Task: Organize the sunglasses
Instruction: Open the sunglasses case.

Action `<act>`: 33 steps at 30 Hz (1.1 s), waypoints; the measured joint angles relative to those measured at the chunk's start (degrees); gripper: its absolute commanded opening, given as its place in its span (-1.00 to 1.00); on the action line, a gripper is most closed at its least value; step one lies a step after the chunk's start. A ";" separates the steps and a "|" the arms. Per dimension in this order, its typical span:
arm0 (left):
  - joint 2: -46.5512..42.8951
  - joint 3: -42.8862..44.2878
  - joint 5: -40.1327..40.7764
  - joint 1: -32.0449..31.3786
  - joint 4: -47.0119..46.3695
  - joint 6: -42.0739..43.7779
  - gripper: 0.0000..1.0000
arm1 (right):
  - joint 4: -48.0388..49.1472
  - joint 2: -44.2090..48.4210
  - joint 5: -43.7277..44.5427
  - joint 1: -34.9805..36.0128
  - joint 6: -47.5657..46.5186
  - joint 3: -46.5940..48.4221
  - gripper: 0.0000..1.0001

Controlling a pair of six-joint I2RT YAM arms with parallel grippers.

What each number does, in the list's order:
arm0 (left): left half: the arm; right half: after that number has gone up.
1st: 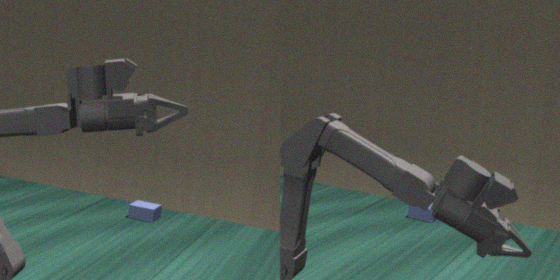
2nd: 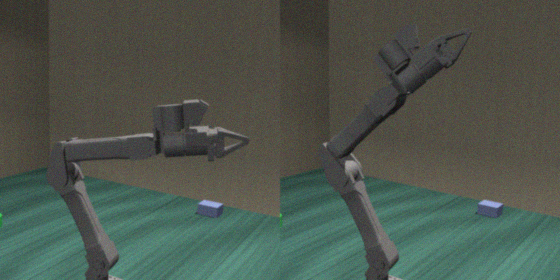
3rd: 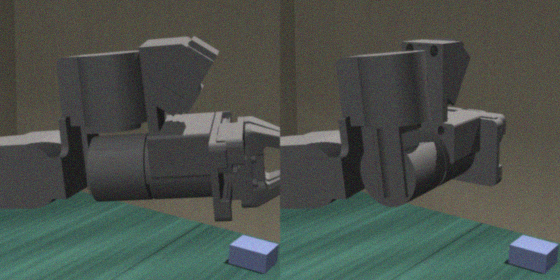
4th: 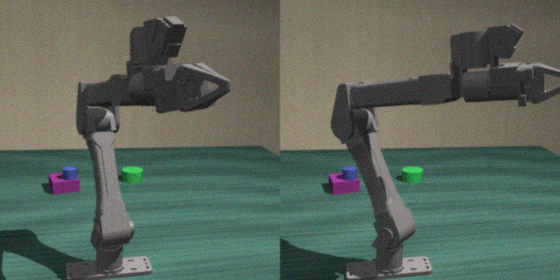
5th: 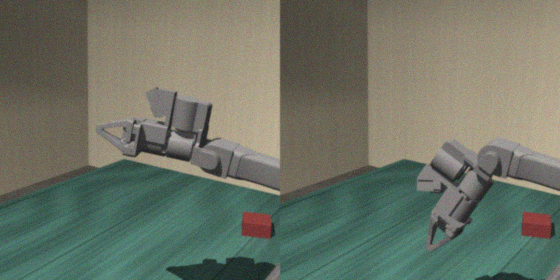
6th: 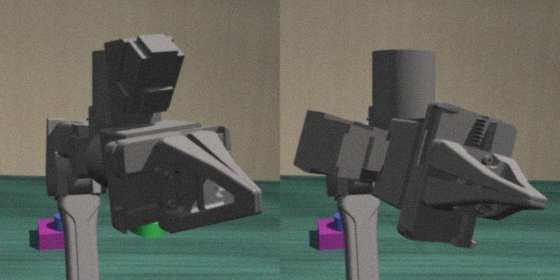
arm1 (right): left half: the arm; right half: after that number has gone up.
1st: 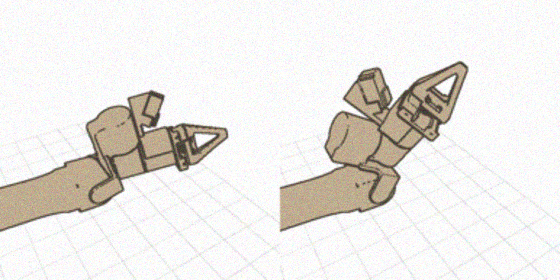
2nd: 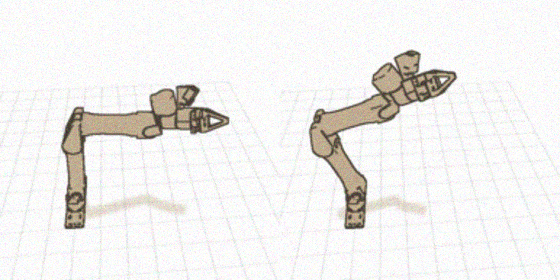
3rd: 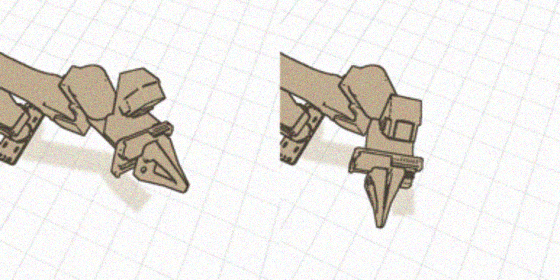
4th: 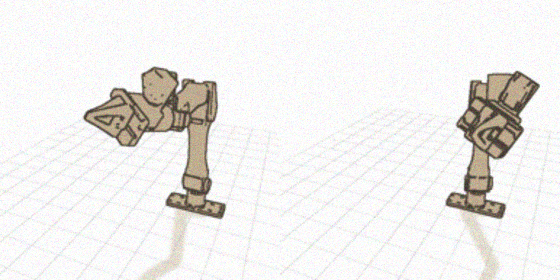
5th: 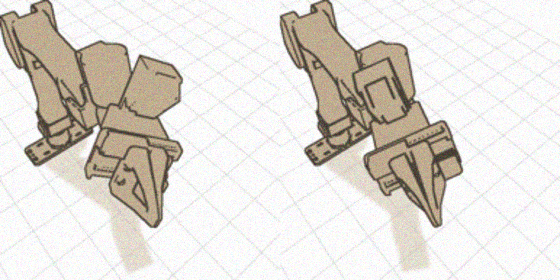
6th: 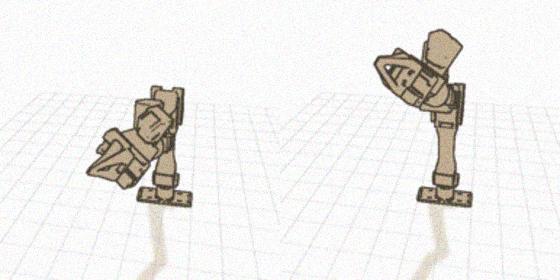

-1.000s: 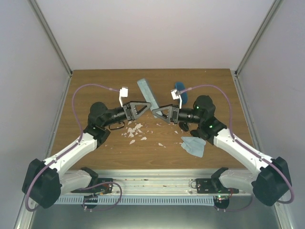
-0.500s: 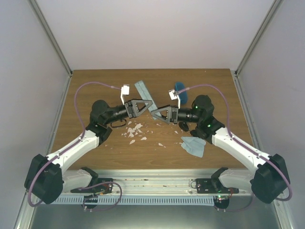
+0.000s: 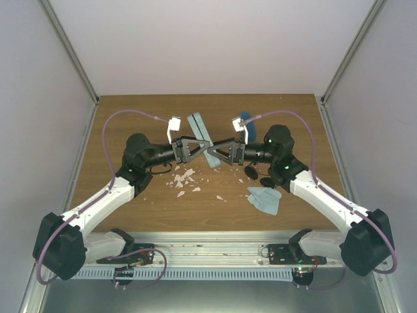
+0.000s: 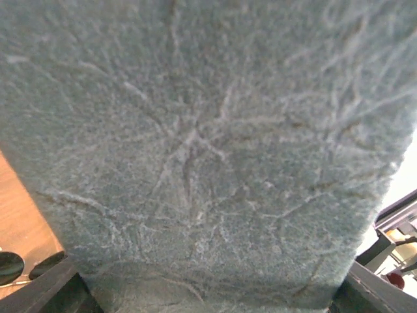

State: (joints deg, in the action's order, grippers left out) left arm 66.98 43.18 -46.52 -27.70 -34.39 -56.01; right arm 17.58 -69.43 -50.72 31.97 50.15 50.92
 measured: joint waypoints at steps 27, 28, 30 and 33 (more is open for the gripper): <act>-5.11 -4.35 0.63 0.50 4.79 4.24 0.45 | 12.02 0.00 -6.19 -2.05 12.68 -5.77 -0.16; -5.18 -4.55 0.94 0.59 4.79 4.44 0.45 | 12.00 0.00 -6.12 -2.23 12.85 -5.84 -0.16; -5.38 -4.98 1.81 1.11 4.83 5.11 0.45 | 12.00 0.00 -5.55 -2.78 13.60 -5.97 -0.17; -6.03 -6.05 5.92 3.93 5.42 7.69 0.45 | 12.11 0.37 -3.96 -5.05 15.67 -6.14 -0.16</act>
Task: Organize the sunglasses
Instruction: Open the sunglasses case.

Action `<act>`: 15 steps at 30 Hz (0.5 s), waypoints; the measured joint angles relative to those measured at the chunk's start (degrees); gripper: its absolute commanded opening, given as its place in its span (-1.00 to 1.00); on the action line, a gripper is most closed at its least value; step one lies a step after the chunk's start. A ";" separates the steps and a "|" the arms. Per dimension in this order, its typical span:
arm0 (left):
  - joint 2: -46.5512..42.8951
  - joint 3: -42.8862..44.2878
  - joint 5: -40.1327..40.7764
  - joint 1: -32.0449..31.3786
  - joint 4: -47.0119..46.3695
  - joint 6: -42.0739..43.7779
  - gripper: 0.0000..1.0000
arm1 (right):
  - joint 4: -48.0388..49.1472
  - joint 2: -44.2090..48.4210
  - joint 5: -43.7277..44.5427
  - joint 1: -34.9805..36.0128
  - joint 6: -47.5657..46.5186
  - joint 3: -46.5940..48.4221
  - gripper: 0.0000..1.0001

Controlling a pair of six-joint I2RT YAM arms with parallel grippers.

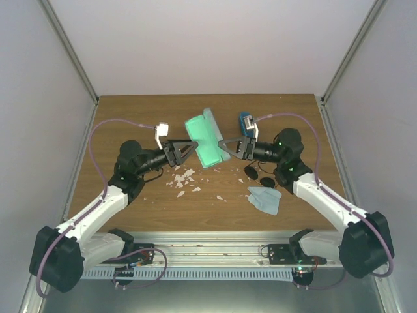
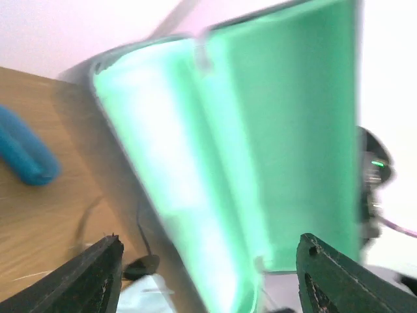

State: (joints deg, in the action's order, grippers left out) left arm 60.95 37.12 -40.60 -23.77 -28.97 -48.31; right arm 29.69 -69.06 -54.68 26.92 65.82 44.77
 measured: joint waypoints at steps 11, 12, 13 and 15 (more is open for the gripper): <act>-1.29 -3.72 8.52 1.40 4.74 4.72 0.55 | -3.69 0.22 1.42 -0.74 -2.45 0.15 -0.13; -1.46 -3.72 9.20 1.40 5.73 5.31 0.56 | -5.51 -0.61 1.81 -0.72 -3.78 0.57 -0.12; -1.73 -3.69 10.21 1.40 6.93 5.81 0.56 | -7.39 -1.70 2.08 -0.74 -5.18 1.09 -0.11; -2.38 -3.58 12.57 1.42 9.68 6.93 0.56 | -10.97 -4.26 2.71 -0.74 -7.69 2.14 -0.10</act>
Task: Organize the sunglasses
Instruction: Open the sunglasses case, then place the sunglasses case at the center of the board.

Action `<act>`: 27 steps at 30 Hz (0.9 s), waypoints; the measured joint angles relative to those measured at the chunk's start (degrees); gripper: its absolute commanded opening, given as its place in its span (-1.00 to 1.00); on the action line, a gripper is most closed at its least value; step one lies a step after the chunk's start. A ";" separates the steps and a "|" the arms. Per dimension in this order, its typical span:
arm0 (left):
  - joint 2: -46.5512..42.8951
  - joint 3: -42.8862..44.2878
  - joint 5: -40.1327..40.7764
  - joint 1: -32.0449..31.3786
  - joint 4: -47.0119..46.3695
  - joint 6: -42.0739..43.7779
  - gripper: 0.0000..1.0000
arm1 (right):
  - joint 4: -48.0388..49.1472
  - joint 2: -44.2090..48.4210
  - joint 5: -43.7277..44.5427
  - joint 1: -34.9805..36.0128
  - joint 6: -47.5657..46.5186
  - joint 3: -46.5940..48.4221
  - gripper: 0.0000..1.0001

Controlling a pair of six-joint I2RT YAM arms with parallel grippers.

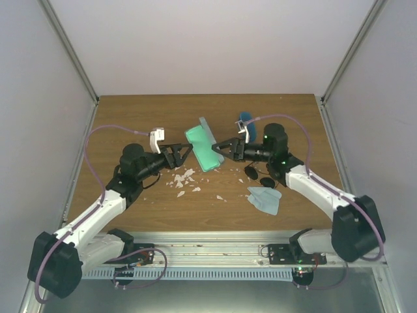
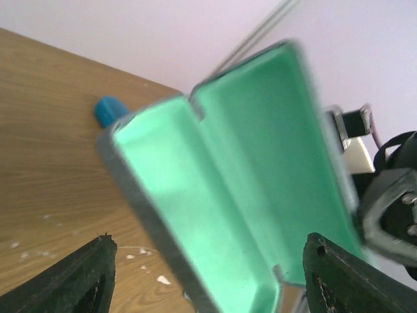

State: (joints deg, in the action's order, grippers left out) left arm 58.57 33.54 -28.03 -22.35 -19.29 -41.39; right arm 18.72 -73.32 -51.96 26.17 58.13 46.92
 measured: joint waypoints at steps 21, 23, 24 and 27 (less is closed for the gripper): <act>9.18 -2.03 10.43 0.00 14.84 2.91 0.48 | -13.94 -33.16 -2.91 1.20 -15.10 9.81 0.32; 11.13 -2.03 10.08 0.00 14.78 3.28 0.47 | -13.14 -34.62 -4.00 1.18 -14.64 9.97 0.44; 12.37 -2.03 9.92 0.00 14.78 3.48 0.47 | -12.68 -35.63 -4.42 1.18 -14.53 10.21 0.52; 15.54 -2.03 9.51 0.00 14.75 3.78 0.46 | -12.13 -37.79 -5.40 1.09 -13.94 10.91 0.87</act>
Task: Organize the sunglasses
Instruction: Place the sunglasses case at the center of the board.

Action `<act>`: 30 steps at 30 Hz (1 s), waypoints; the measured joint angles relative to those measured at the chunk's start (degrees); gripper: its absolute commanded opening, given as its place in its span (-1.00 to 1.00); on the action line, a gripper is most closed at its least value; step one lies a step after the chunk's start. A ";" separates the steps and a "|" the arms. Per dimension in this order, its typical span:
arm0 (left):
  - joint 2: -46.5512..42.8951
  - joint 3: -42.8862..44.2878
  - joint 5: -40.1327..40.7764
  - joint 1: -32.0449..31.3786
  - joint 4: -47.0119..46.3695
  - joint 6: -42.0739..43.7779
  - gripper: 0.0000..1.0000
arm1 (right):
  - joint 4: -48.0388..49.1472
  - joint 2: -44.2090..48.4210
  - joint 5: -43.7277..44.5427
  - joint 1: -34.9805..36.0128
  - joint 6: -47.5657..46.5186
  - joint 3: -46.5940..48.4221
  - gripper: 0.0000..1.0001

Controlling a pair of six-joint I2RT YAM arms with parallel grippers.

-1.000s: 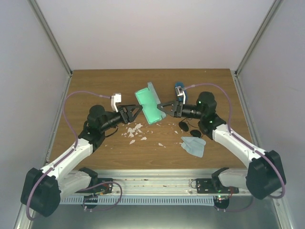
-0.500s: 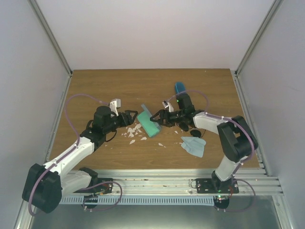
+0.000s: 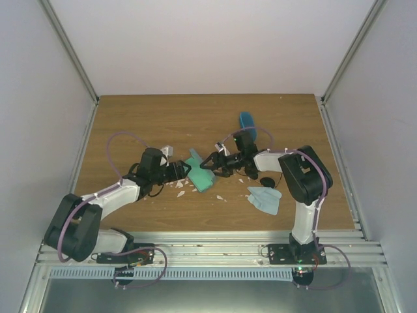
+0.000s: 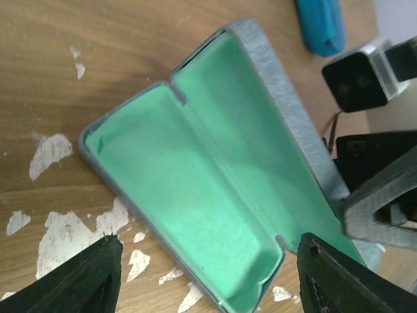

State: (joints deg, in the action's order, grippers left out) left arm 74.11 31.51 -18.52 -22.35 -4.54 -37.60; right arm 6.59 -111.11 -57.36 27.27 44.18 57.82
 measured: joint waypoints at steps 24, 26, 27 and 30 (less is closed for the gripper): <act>5.88 0.48 2.78 -6.54 6.84 5.22 -0.65 | -14.21 22.93 27.76 -0.33 -8.98 -5.86 0.98; 5.90 0.46 3.76 -7.26 8.22 5.05 -0.73 | -15.89 27.91 33.11 -0.33 -8.59 -6.88 0.96; 6.05 0.46 4.31 -7.56 8.79 5.09 -0.73 | -16.72 30.42 36.13 -0.33 -8.31 -7.37 0.95; 7.54 0.57 4.90 -8.00 9.25 5.14 -0.72 | -19.10 35.41 42.86 -0.33 -7.63 -8.46 0.93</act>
State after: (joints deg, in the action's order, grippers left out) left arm 81.65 32.08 -13.63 -30.35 4.71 -32.47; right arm -12.51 -75.70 -14.50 26.94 36.56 49.36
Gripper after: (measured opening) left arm 0.136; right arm 0.975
